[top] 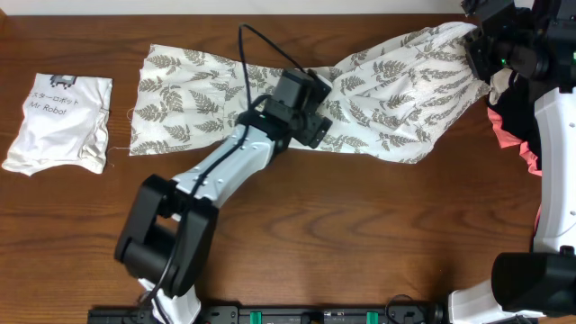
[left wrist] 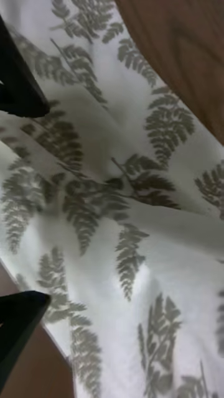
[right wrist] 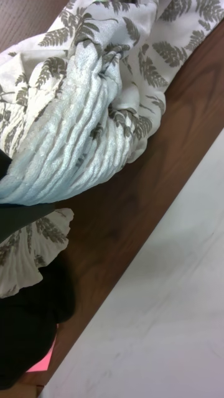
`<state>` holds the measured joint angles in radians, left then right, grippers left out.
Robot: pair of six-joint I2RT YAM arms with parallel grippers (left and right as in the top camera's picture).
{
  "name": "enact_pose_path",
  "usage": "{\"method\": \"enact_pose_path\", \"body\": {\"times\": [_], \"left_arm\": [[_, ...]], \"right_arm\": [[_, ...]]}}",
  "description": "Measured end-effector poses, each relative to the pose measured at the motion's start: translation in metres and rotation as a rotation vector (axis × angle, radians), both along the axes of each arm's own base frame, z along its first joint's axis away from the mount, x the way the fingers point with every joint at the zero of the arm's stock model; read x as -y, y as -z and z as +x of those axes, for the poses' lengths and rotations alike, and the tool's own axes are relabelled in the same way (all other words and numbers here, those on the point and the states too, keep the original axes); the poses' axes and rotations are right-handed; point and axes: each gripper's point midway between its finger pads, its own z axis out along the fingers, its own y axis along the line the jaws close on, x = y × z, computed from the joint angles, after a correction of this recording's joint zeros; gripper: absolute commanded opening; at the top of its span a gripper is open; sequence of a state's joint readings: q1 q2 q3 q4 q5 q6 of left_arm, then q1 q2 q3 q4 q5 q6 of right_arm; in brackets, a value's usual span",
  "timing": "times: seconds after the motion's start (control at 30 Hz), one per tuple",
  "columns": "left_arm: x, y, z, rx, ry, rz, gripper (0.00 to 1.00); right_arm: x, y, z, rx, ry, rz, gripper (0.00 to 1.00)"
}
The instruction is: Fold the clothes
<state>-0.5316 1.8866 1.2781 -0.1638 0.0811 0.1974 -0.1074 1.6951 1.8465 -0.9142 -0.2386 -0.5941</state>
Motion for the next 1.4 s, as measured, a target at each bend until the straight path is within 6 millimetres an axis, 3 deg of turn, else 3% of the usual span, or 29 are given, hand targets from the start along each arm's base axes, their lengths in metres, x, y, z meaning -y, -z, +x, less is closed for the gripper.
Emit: {"method": "enact_pose_path", "body": {"times": [0.23,0.5,0.67,1.03,1.4], "left_arm": [[-0.002,0.012,0.02,0.074,-0.078,0.039,0.89],[-0.026,0.042,0.038,0.119,-0.189,0.166,0.89],[-0.042,0.041,0.048,0.154,-0.223,0.21,0.89],[-0.121,0.036,0.073,0.183,-0.378,0.334,0.9],[-0.172,0.047,0.071,0.106,-0.456,0.388,0.89]], "right_arm": [[0.0,0.0,0.0,0.0,0.0,0.0,0.01],[0.0,0.0,0.0,0.0,0.0,0.0,0.01],[0.0,0.0,0.0,-0.001,0.0,0.0,0.01],[0.0,0.001,-0.001,-0.003,-0.001,0.001,0.01],[-0.001,0.001,-0.001,-0.005,-0.003,0.004,0.01]]}}
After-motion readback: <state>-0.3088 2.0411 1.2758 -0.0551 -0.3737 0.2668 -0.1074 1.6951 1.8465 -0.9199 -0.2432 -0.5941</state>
